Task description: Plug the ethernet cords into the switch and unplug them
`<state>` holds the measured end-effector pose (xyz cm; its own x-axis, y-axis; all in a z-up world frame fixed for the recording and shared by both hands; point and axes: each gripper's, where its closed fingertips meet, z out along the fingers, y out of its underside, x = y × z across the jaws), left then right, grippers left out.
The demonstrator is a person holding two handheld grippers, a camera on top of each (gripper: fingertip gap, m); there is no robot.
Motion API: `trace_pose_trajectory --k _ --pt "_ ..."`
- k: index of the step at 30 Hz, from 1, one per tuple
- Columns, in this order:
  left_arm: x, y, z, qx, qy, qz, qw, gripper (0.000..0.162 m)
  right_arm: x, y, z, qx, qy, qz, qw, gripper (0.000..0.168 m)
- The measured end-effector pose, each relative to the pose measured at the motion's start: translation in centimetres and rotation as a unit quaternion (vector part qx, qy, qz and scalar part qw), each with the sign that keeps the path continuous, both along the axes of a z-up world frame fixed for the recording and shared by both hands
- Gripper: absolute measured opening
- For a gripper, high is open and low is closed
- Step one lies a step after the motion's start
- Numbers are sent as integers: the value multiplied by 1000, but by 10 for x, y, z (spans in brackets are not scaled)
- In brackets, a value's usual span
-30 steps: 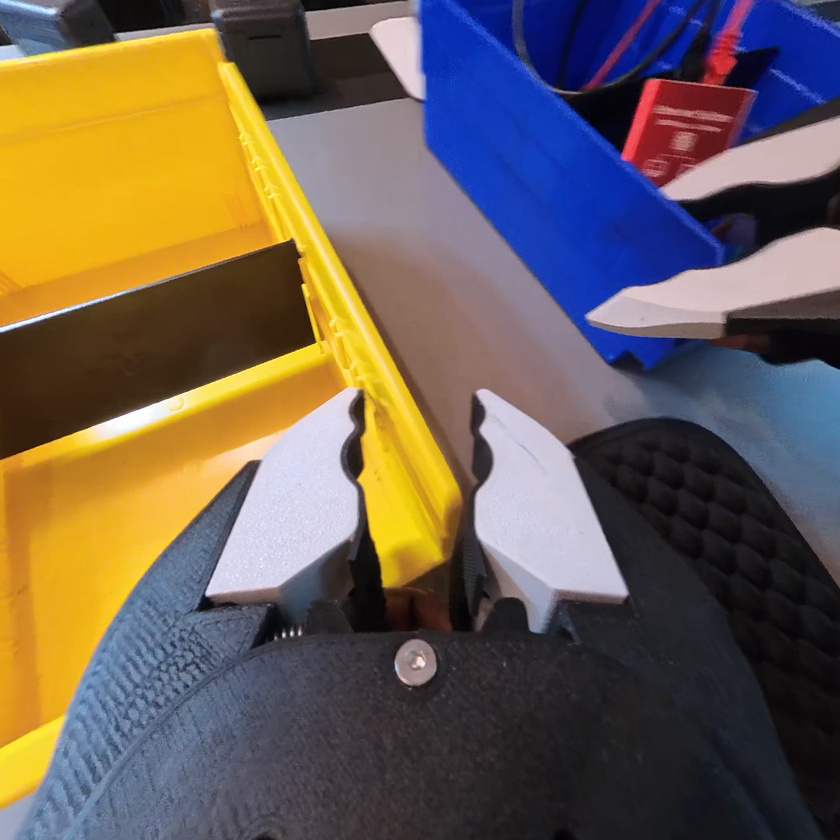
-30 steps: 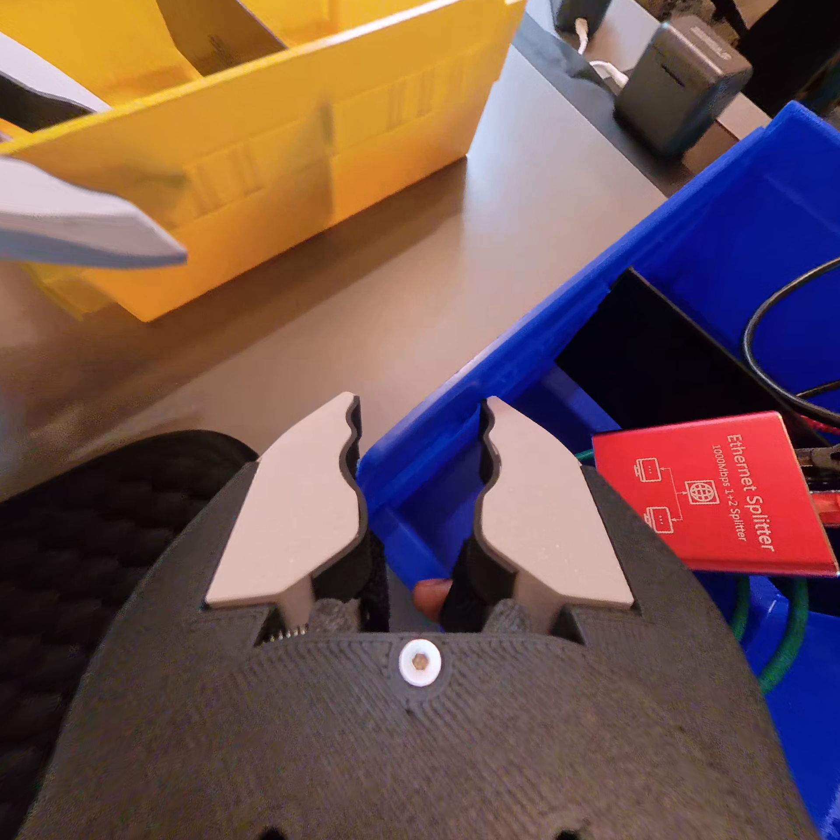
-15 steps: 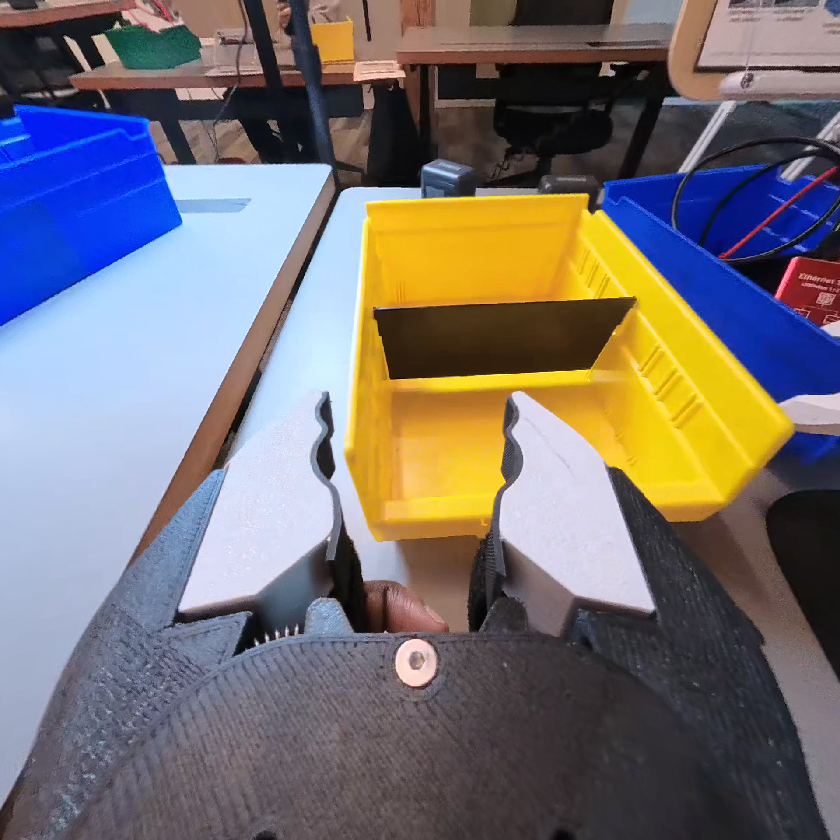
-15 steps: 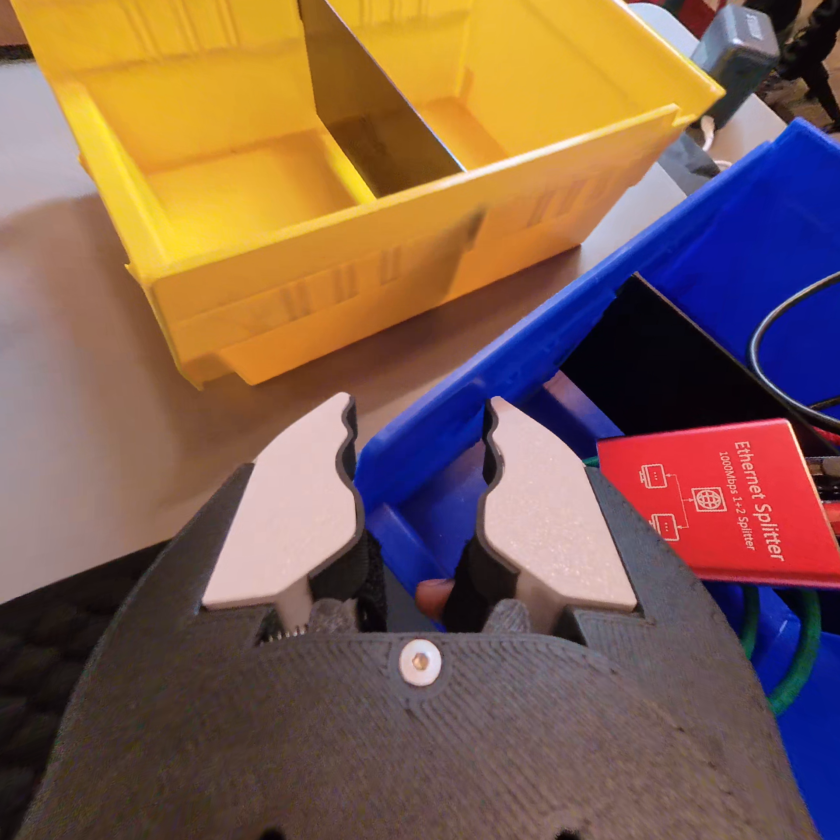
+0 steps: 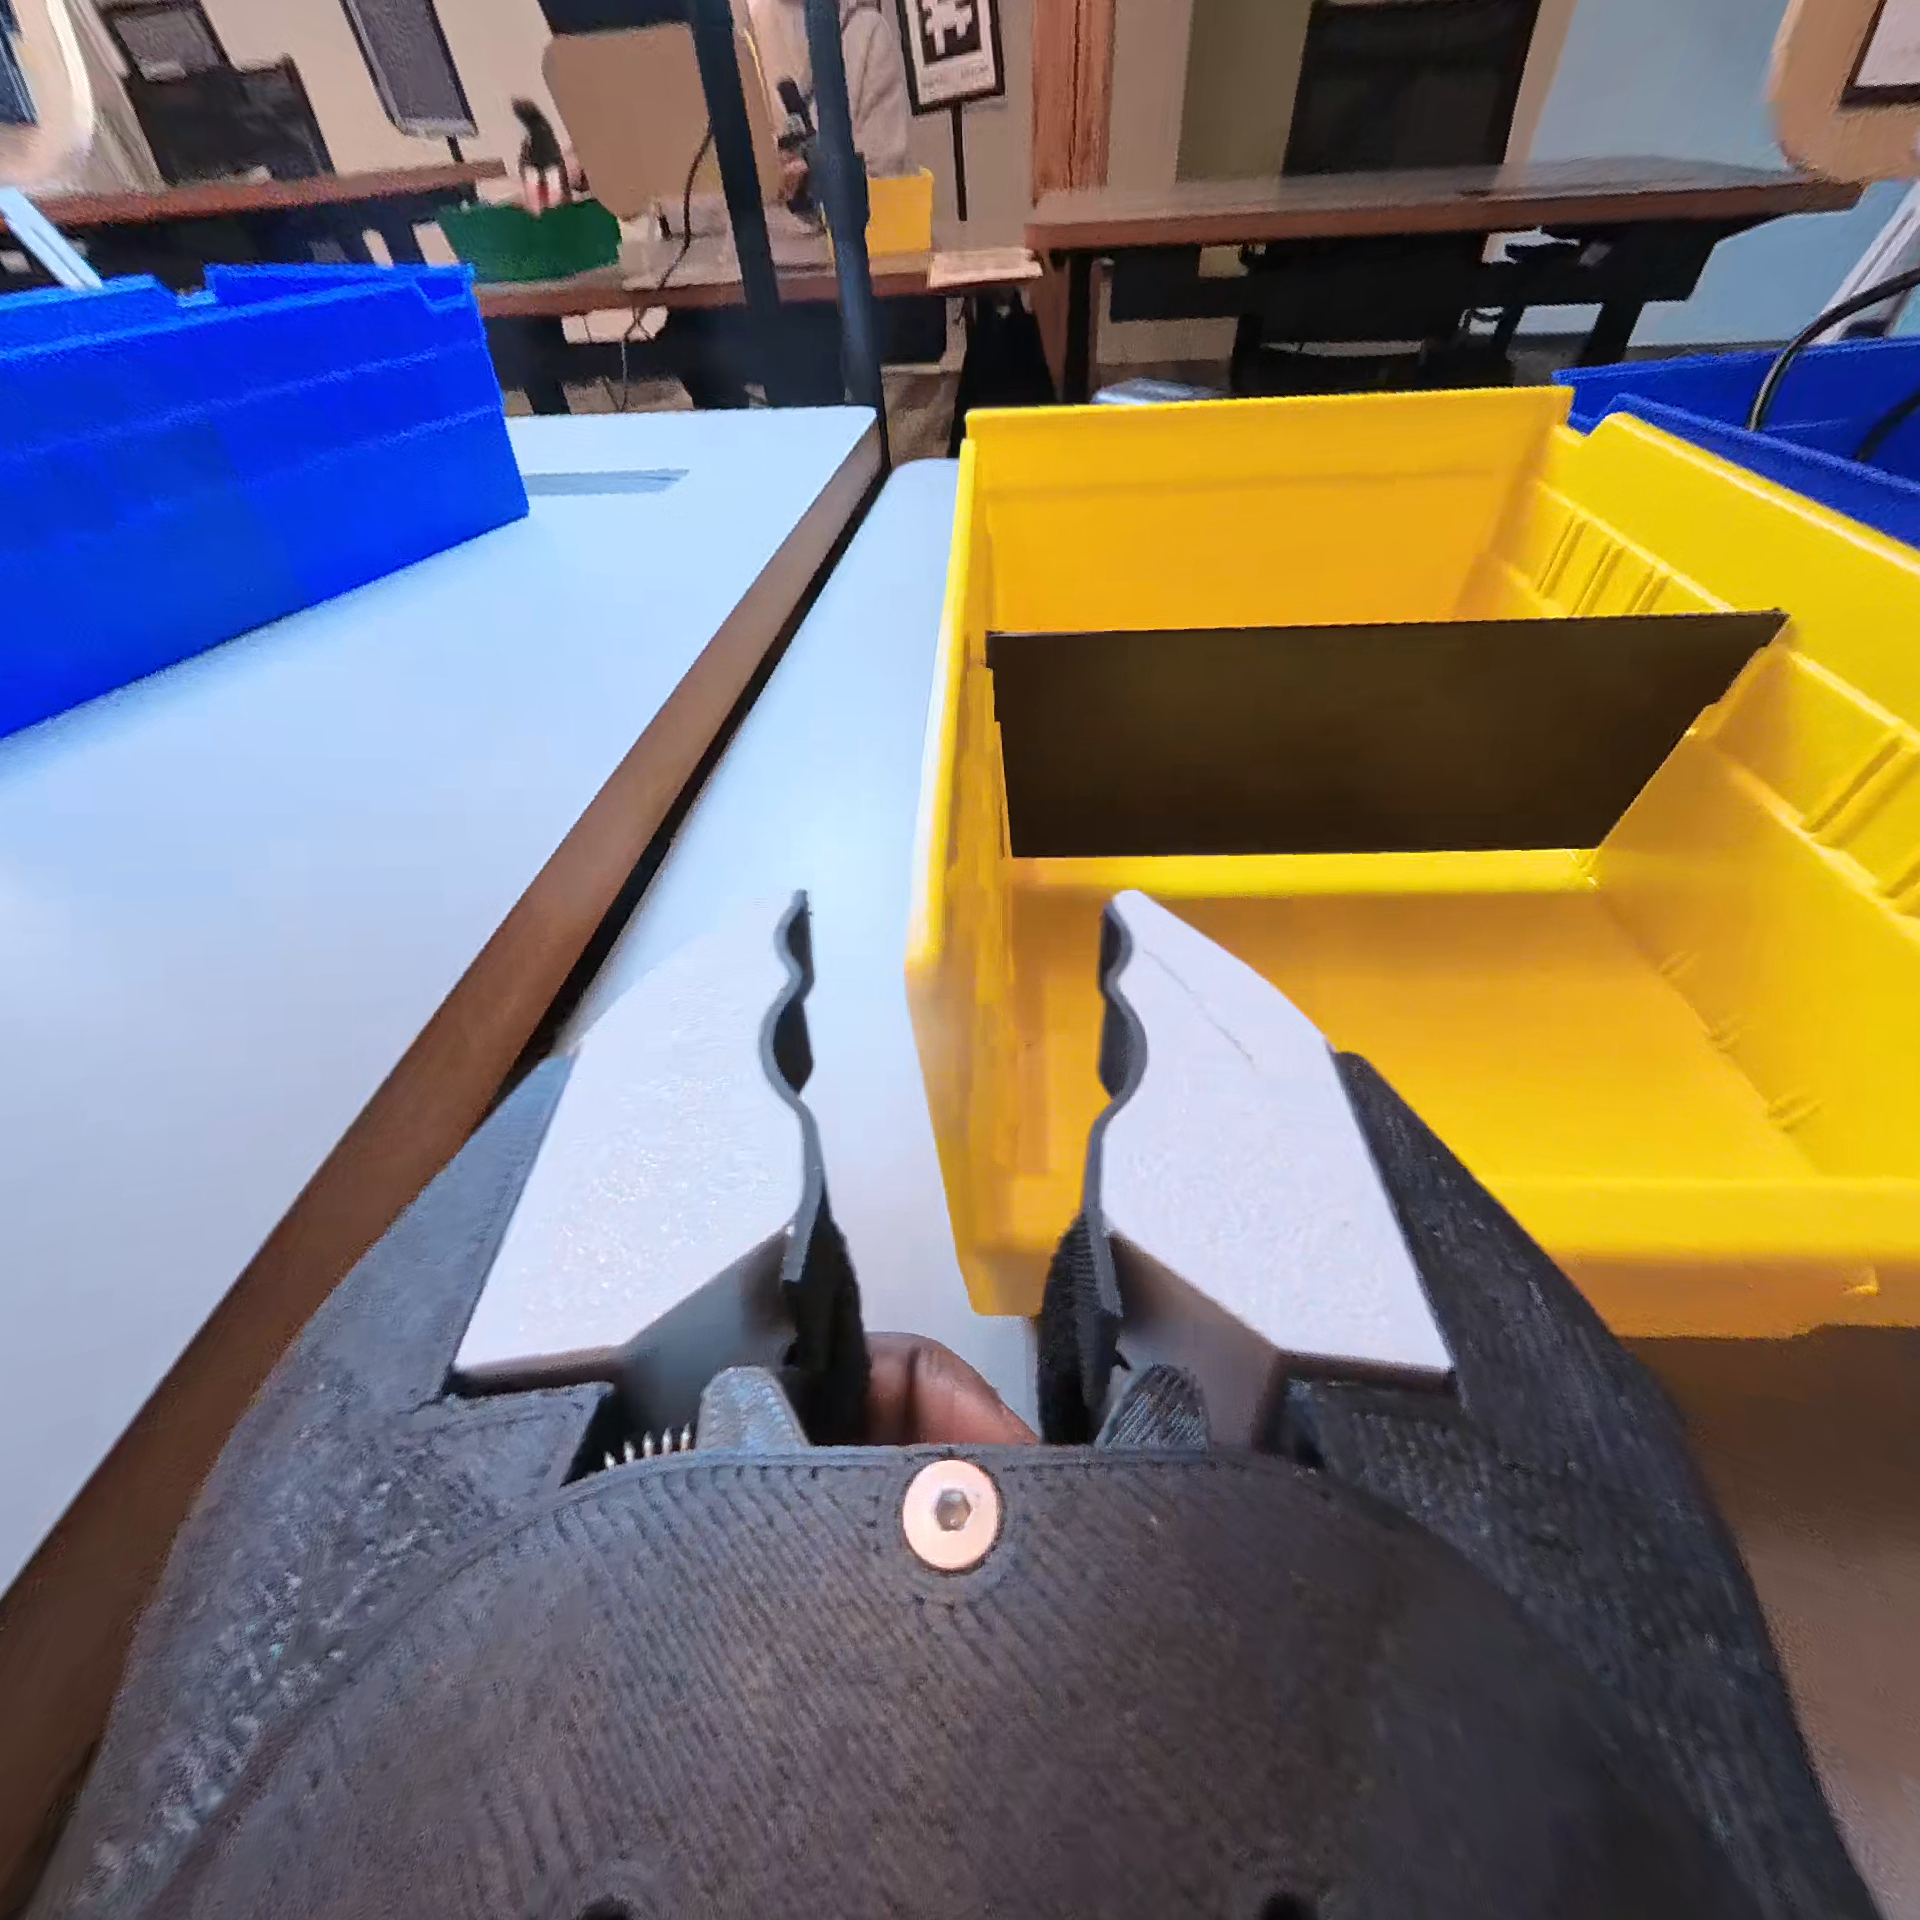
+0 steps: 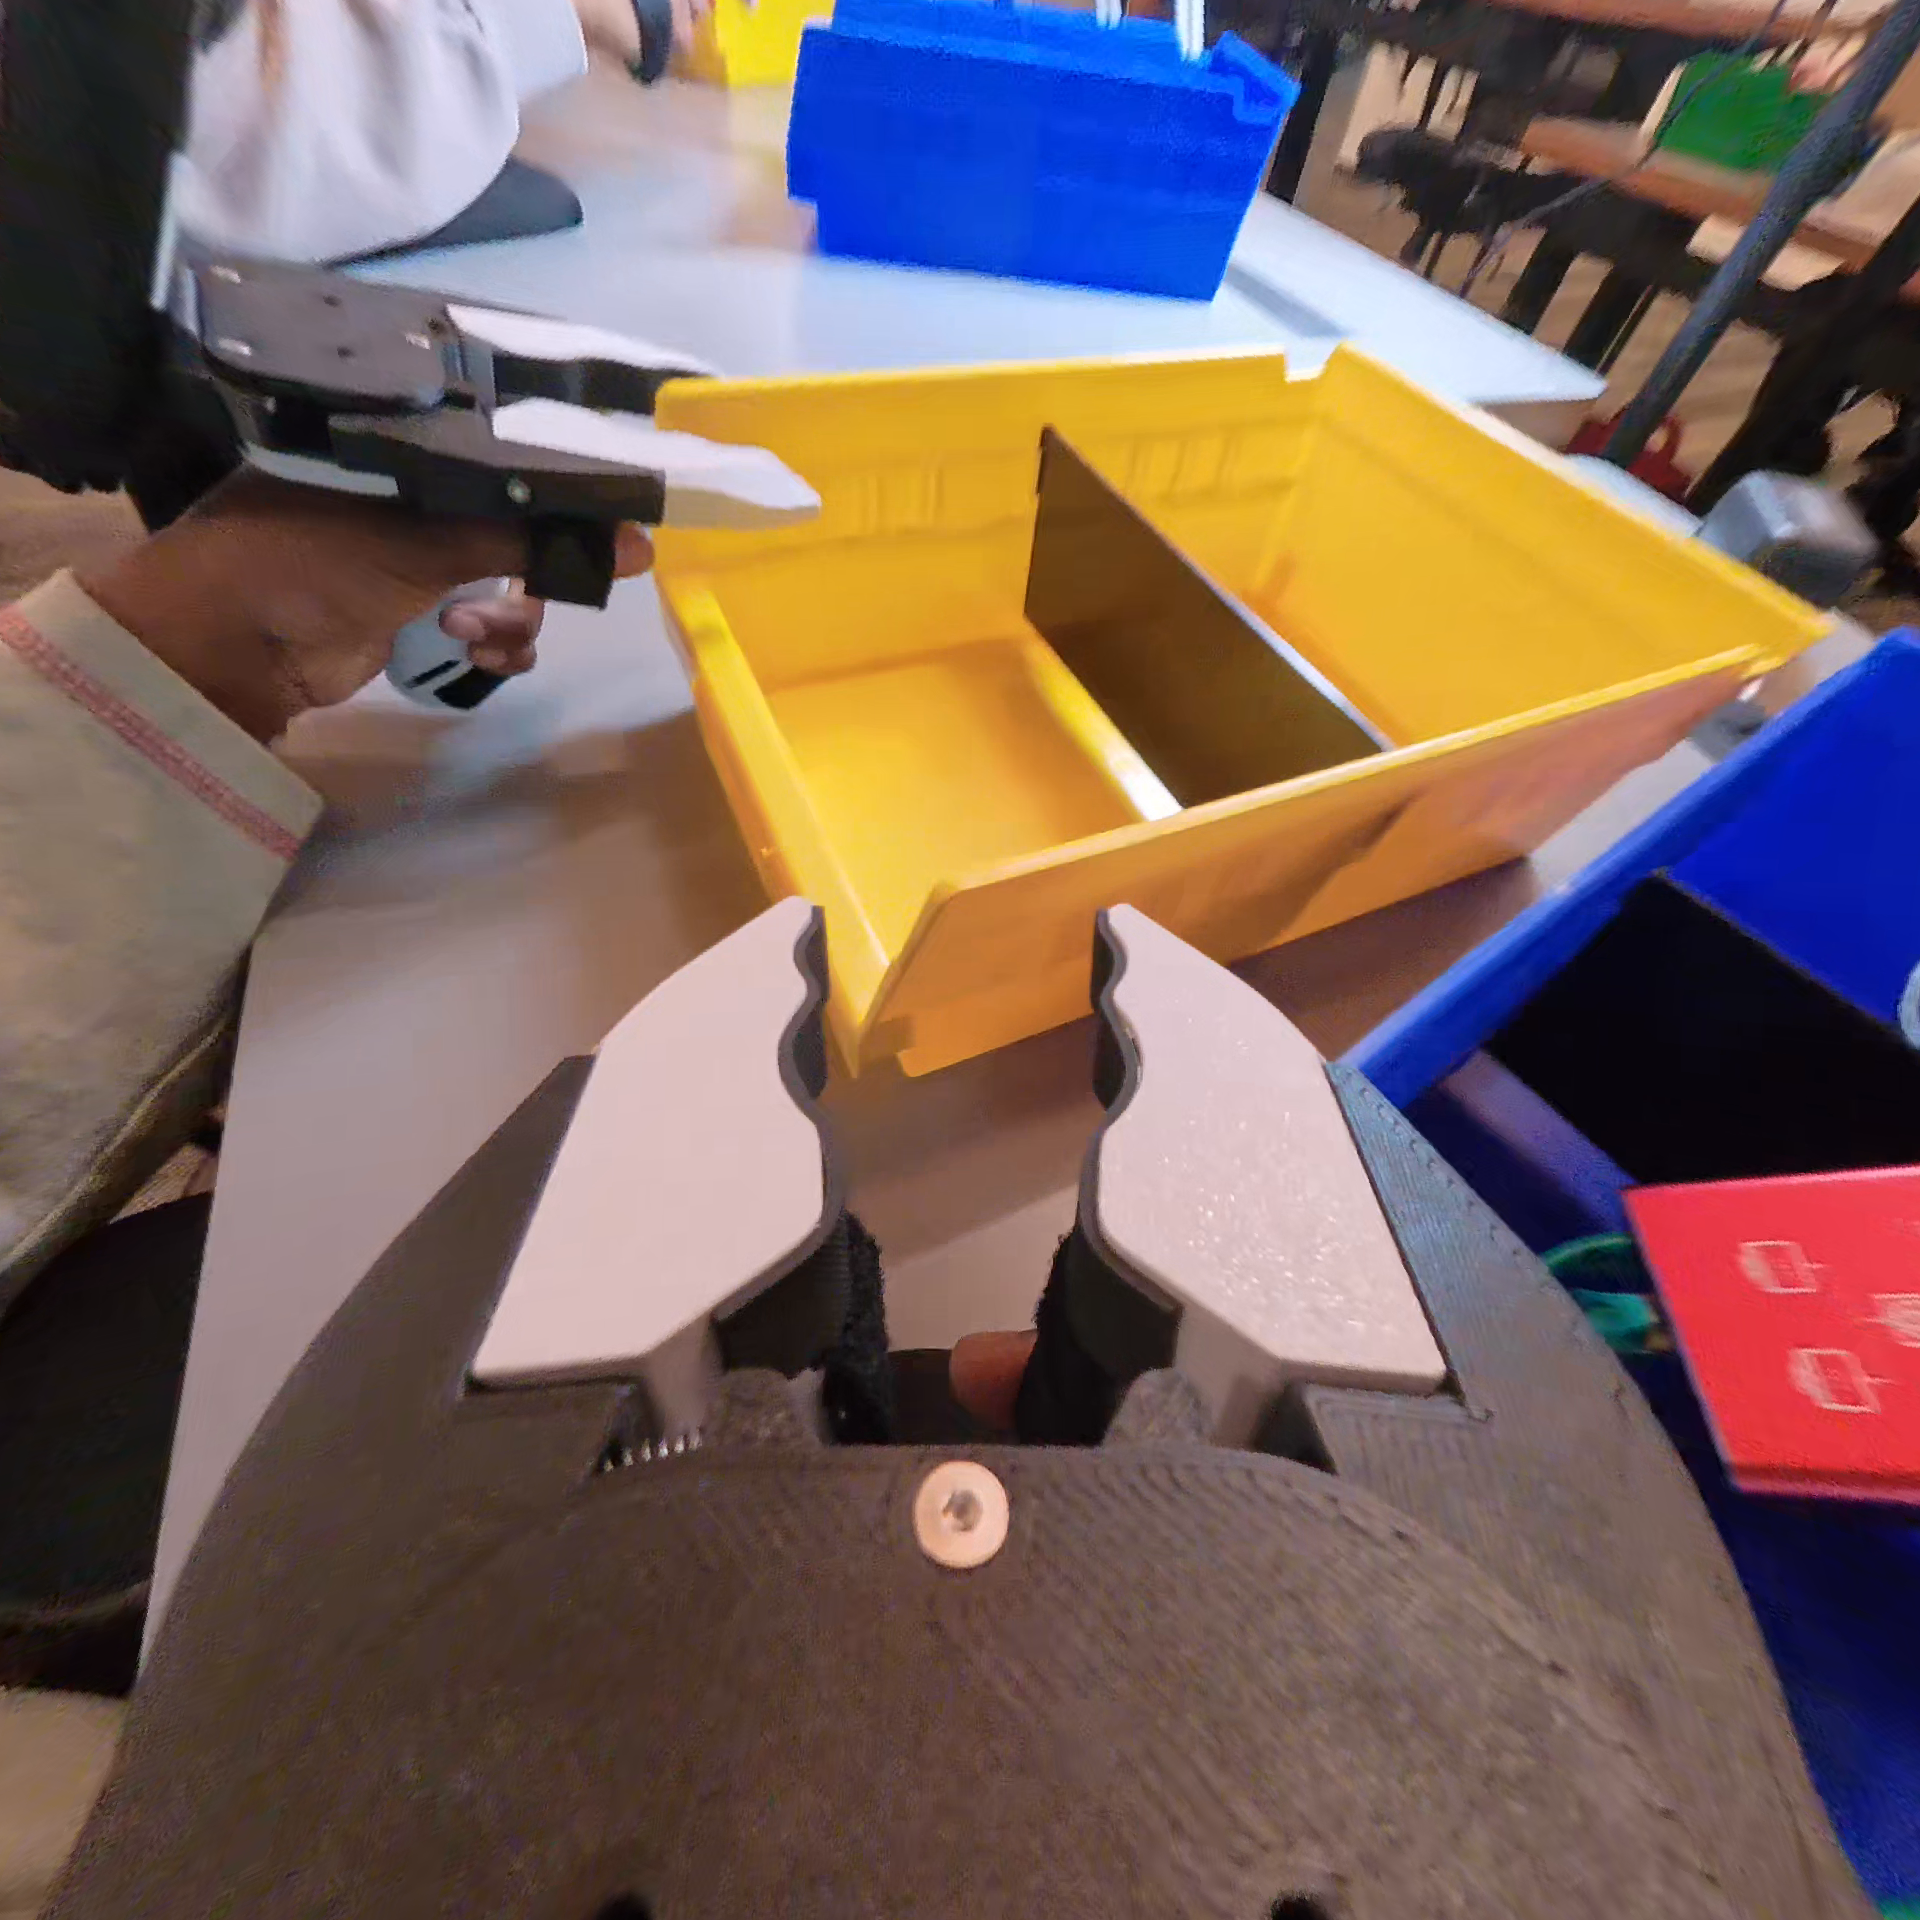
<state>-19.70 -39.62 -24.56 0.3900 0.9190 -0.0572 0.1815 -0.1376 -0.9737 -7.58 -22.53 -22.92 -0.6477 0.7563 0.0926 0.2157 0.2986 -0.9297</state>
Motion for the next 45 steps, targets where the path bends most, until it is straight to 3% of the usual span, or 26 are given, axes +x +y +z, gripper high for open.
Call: trace_pose_trajectory --k 3,6,10,13,14,16,17,18,19,22,30,37,45 --pt "3 3 5 1 15 -12 1000 21 -3 -7 -11 -3 -26 2 1000 46" --pt "11 2 0 10 -35 -33 999 4 -6 -9 -15 3 -29 -1 1000 40" --pt "38 4 -3 20 -128 -99 987 9 -11 7 -16 32 -9 -26 999 20" --pt "28 -5 -2 2 -107 -66 992 55 -11 11 -16 23 -10 -35 999 18" --pt "24 -5 -4 -1 -96 -58 994 60 -11 11 -16 22 -8 -37 999 18" --pt "20 2 -10 -7 -87 -65 994 57 -12 8 -19 29 -11 -36 999 28" --pt "18 6 -13 -11 -84 -67 994 46 -13 7 -21 35 -11 -38 999 29" --pt "17 9 -15 -21 -78 -67 994 15 -15 6 -23 45 -9 -40 998 24" --pt "16 9 -13 -33 -67 -57 996 8 -15 5 -23 53 -3 -38 998 23" --pt "16 9 -2 -50 -47 -35 997 6 -16 7 -16 79 38 -45 995 18" --pt "45 19 88 -40 62 2 997 6 0 21 49 81 174 -56 980 14" --pt "72 99 154 -25 156 -14 987 6 31 93 112 87 253 -128 955 12" --pt "99 254 173 36 180 -138 973 6 92 224 137 104 287 -275 912 11"
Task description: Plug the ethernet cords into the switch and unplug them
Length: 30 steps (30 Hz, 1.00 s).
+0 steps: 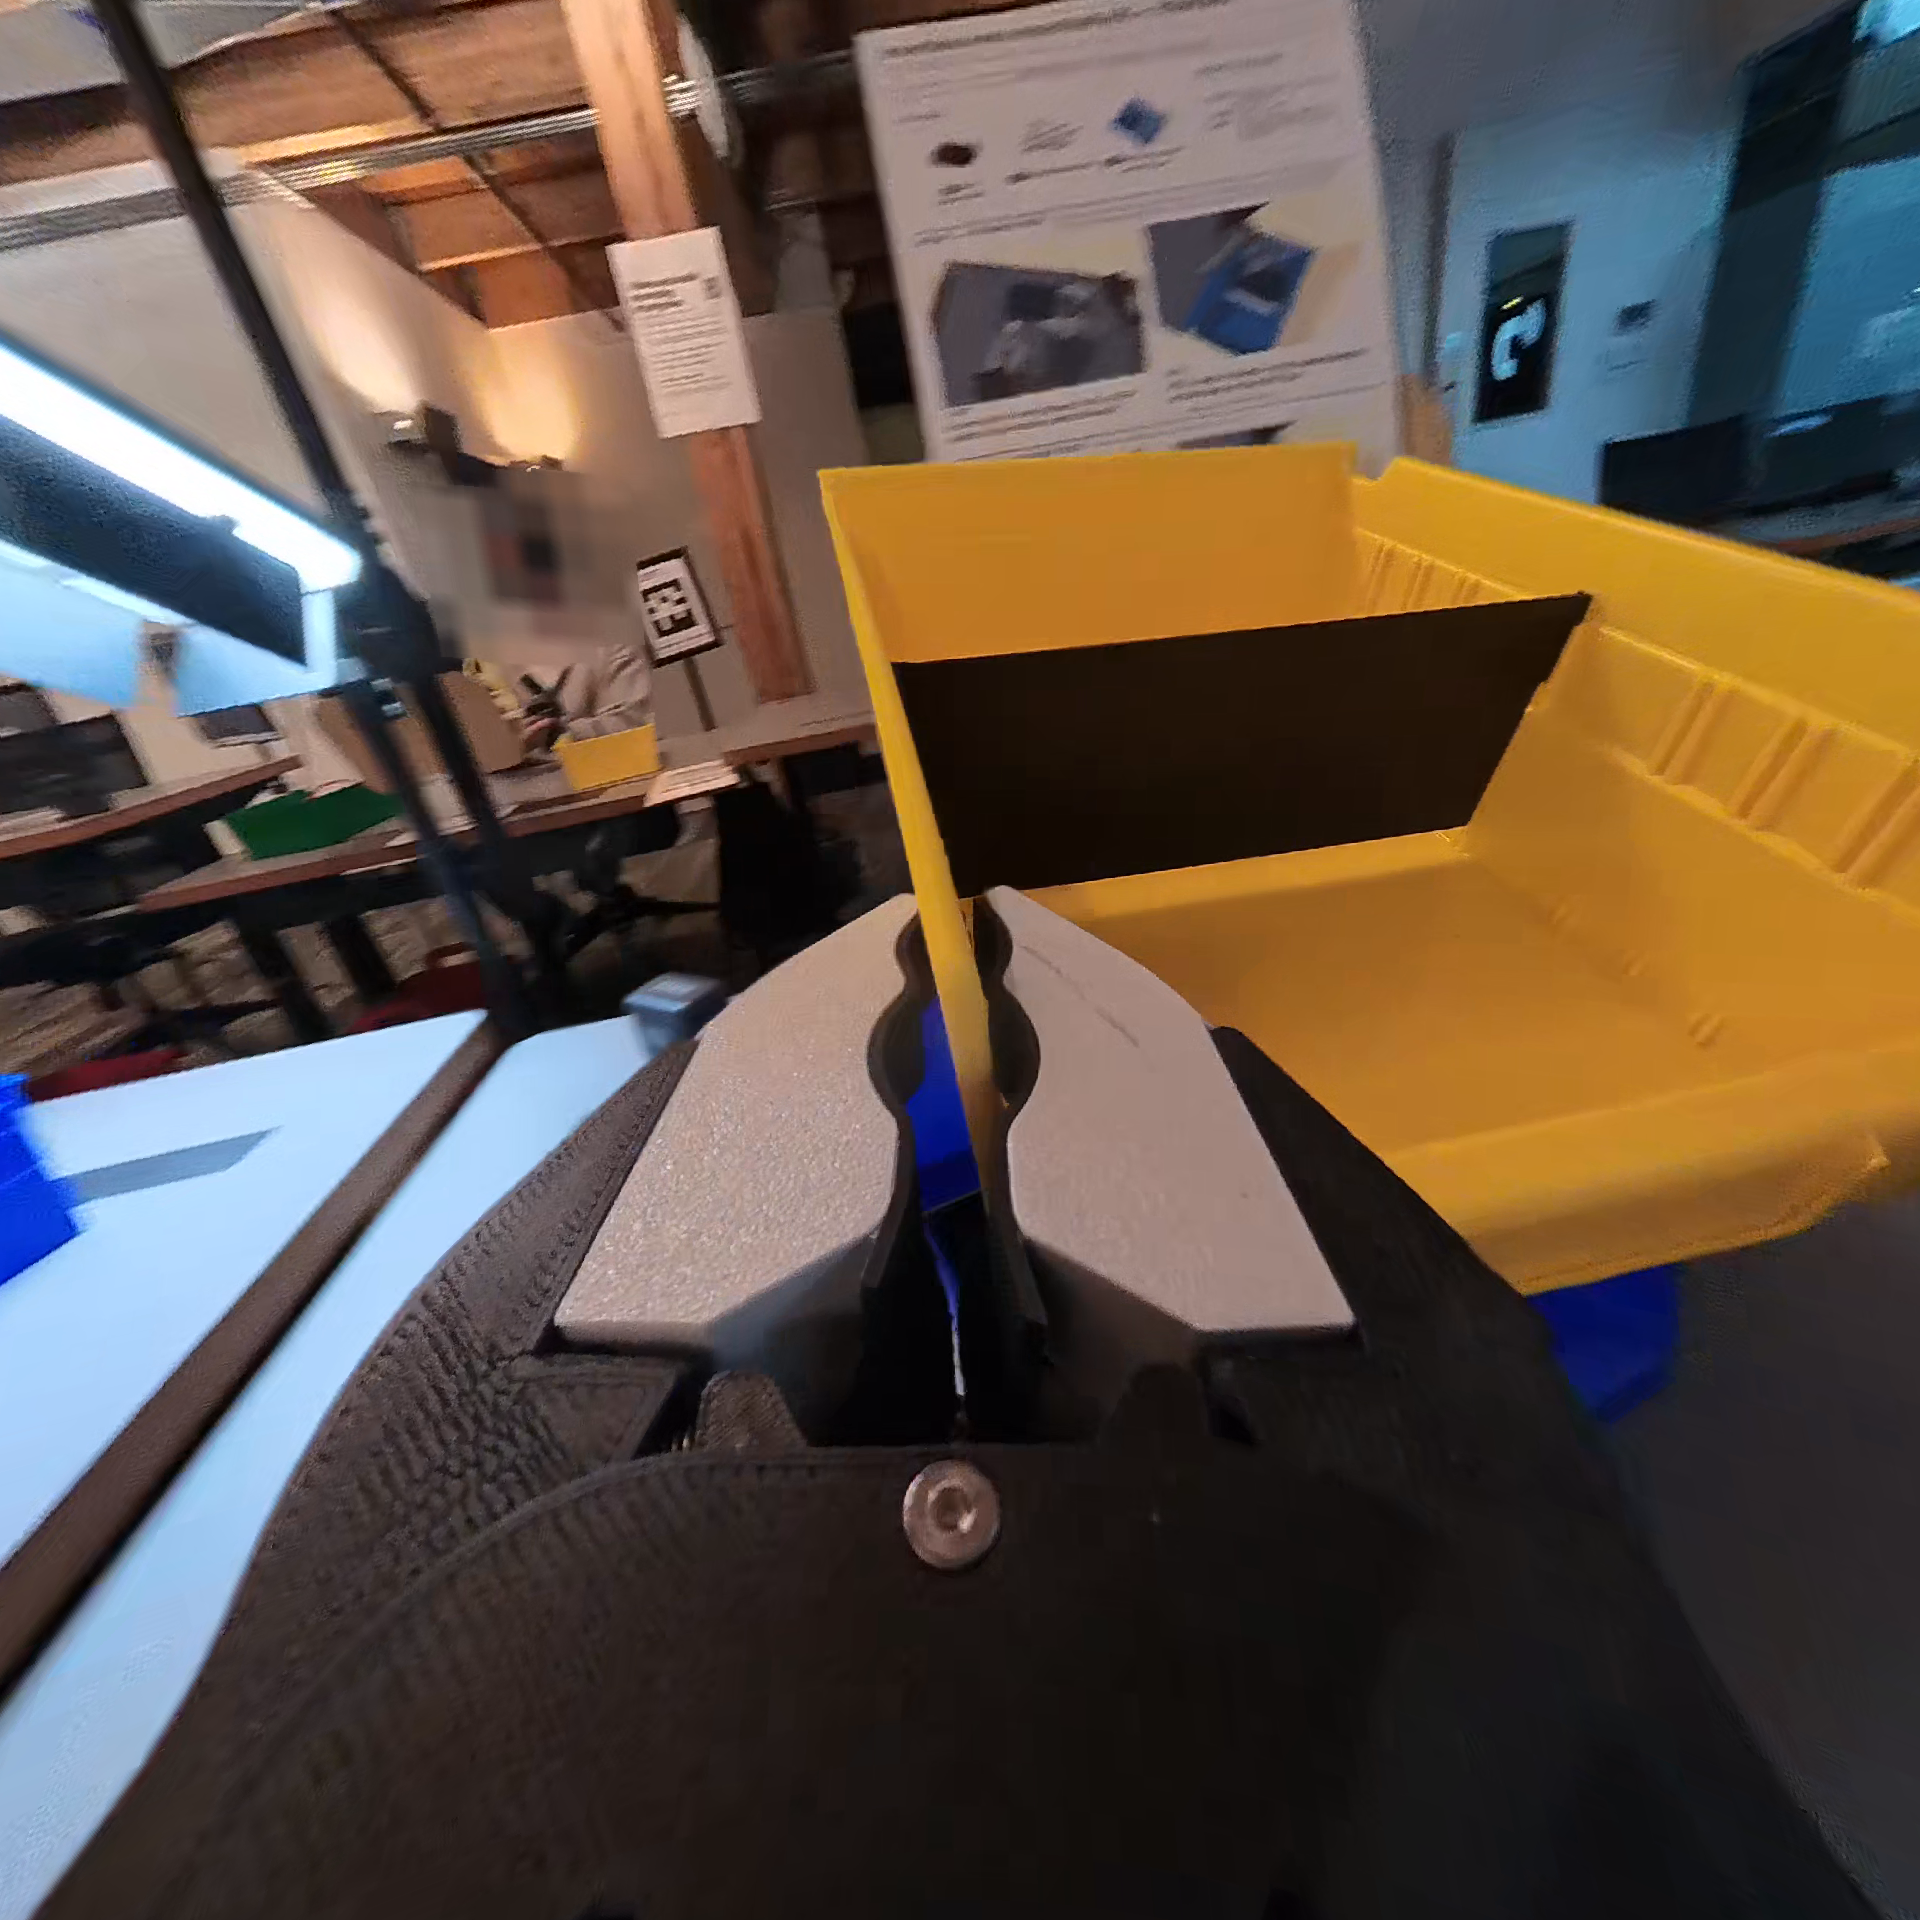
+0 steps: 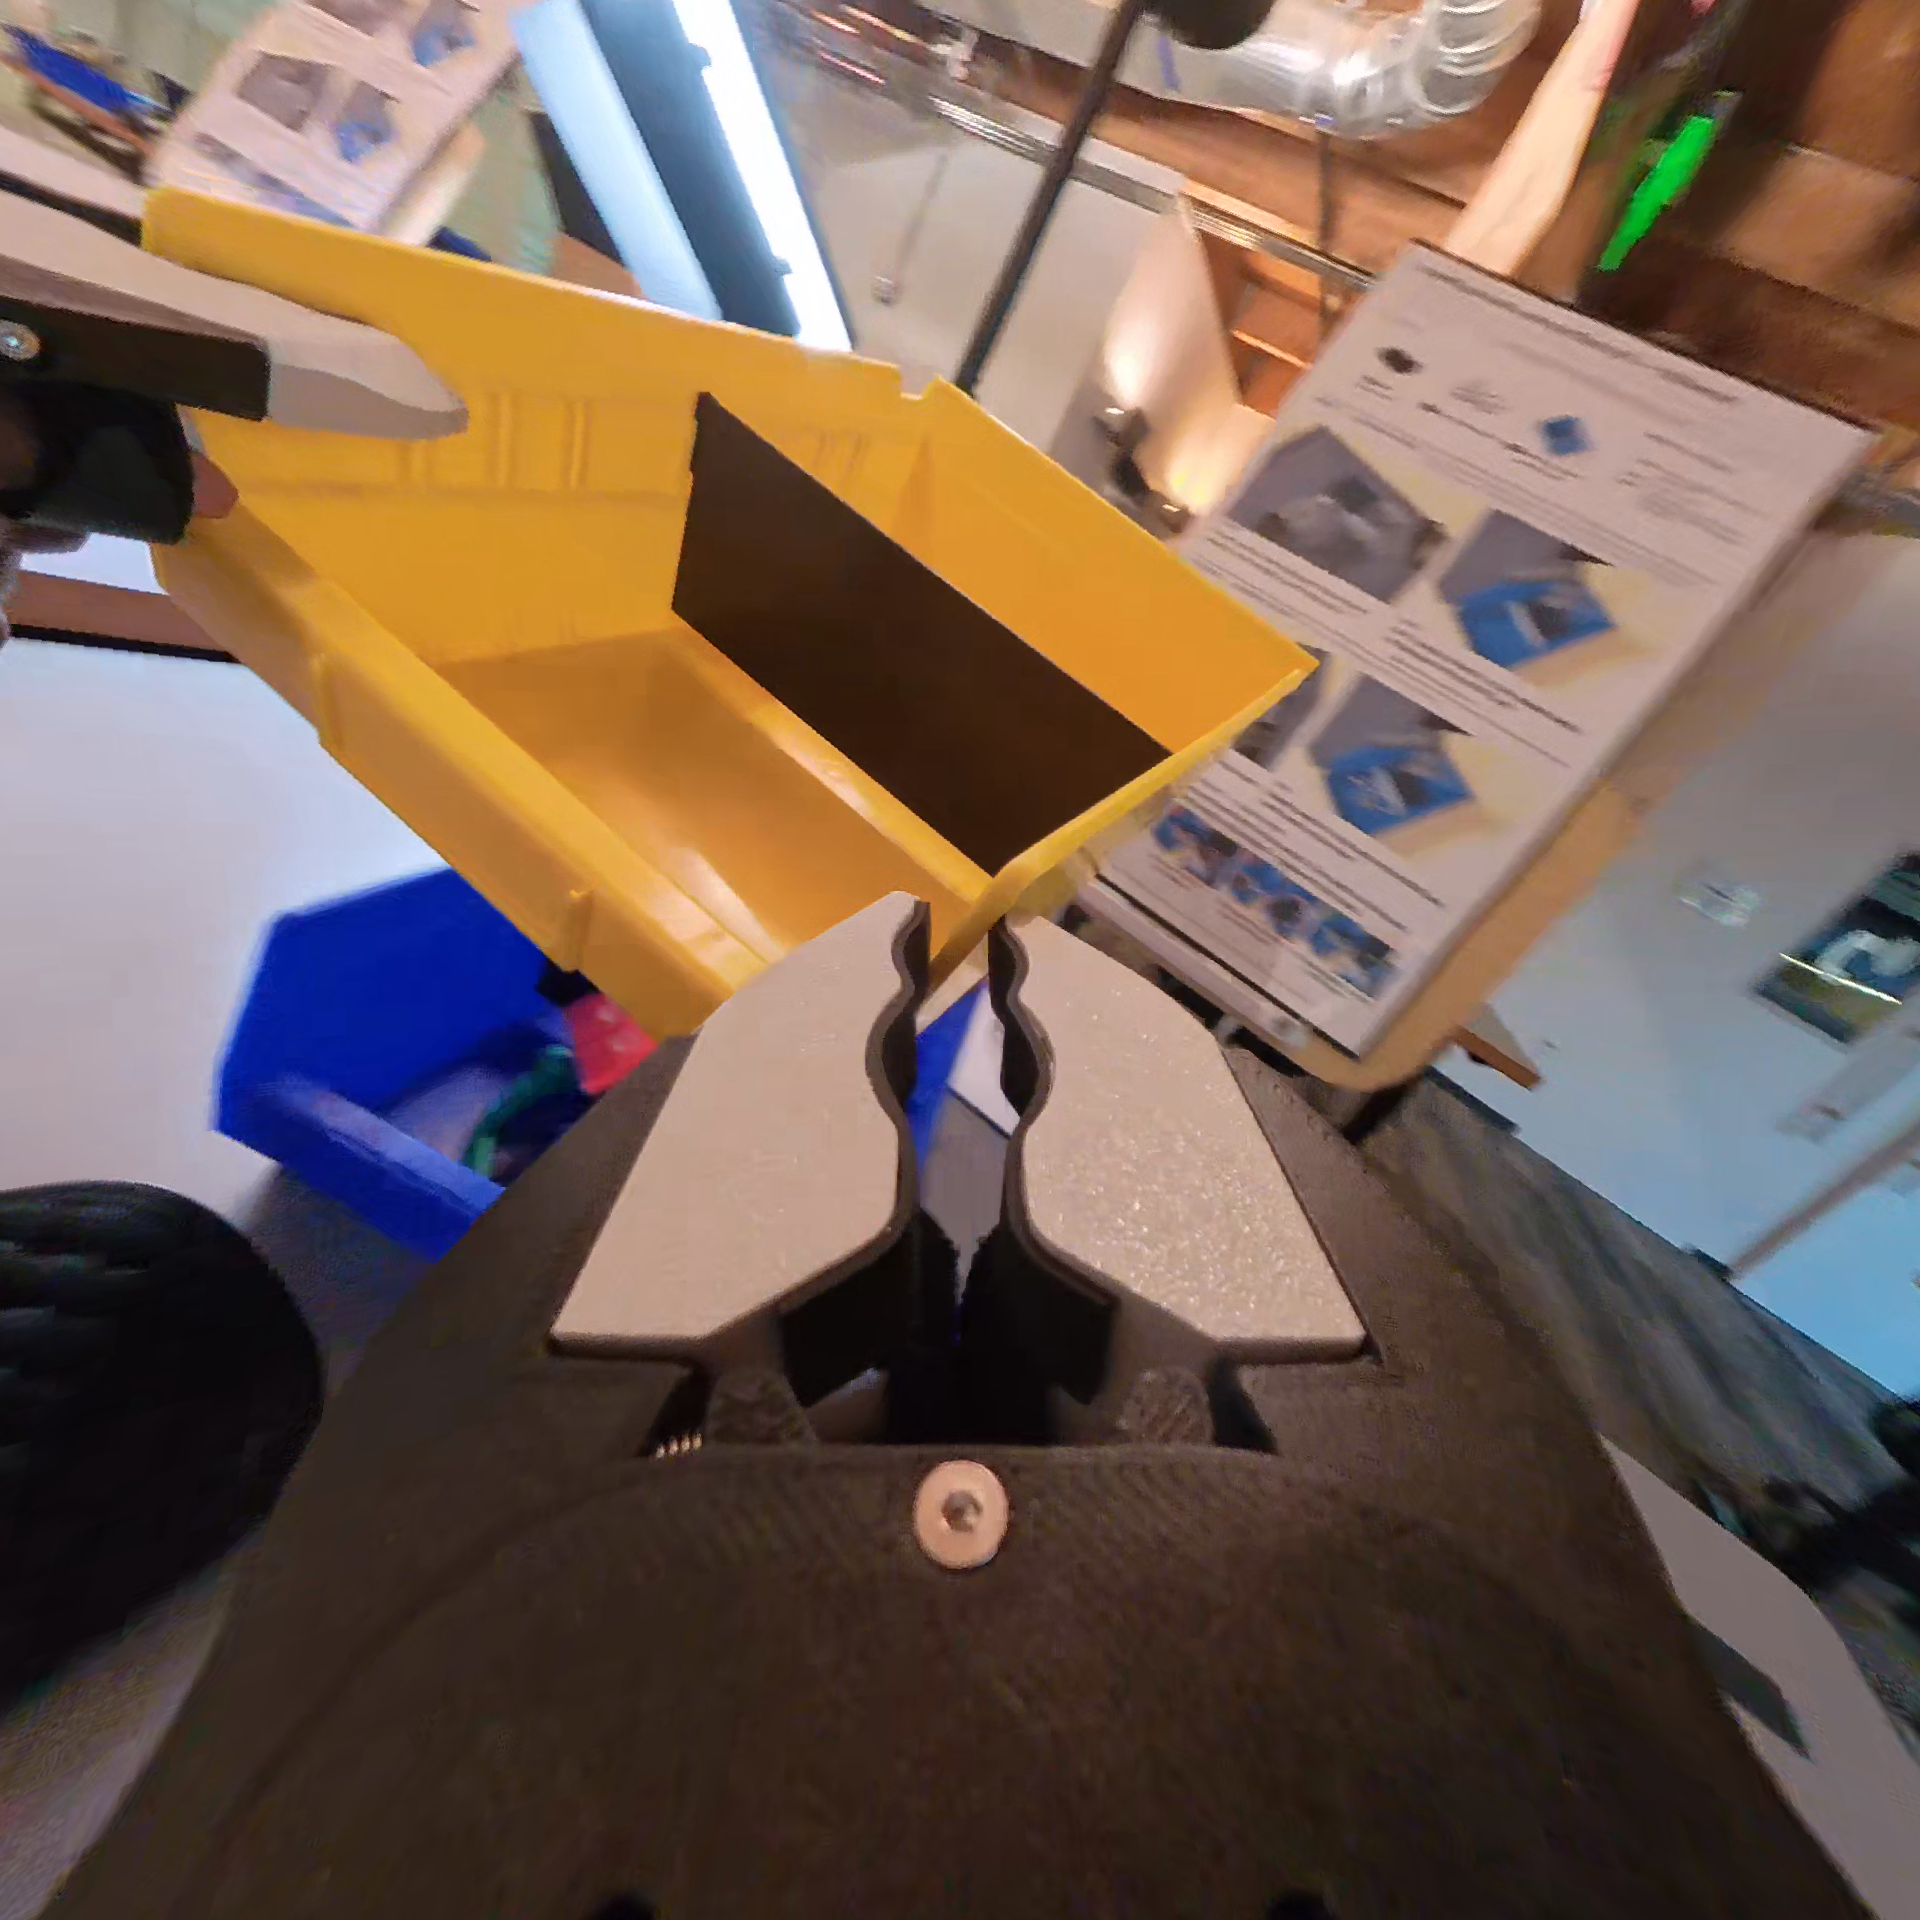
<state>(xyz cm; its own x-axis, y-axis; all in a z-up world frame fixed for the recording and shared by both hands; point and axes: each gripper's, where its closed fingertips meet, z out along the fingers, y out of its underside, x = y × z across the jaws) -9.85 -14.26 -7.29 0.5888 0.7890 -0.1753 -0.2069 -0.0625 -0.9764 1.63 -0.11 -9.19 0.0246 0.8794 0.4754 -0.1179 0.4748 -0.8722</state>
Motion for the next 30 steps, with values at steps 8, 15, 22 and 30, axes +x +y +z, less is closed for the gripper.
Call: trace_pose_trajectory --k 8,15,22,30 --pt "55 149 -1 31 -2 -123 992 8 84 122 12 -7 43 -148 988 8" --pt "101 250 -26 19 -28 -199 979 9 146 204 -7 -40 50 -241 968 7" --pt "128 318 -79 15 -77 -232 970 9 181 263 -45 -97 51 -304 946 5" --pt "150 367 -142 -25 -132 -250 959 9 206 309 -102 -150 17 -353 923 5"
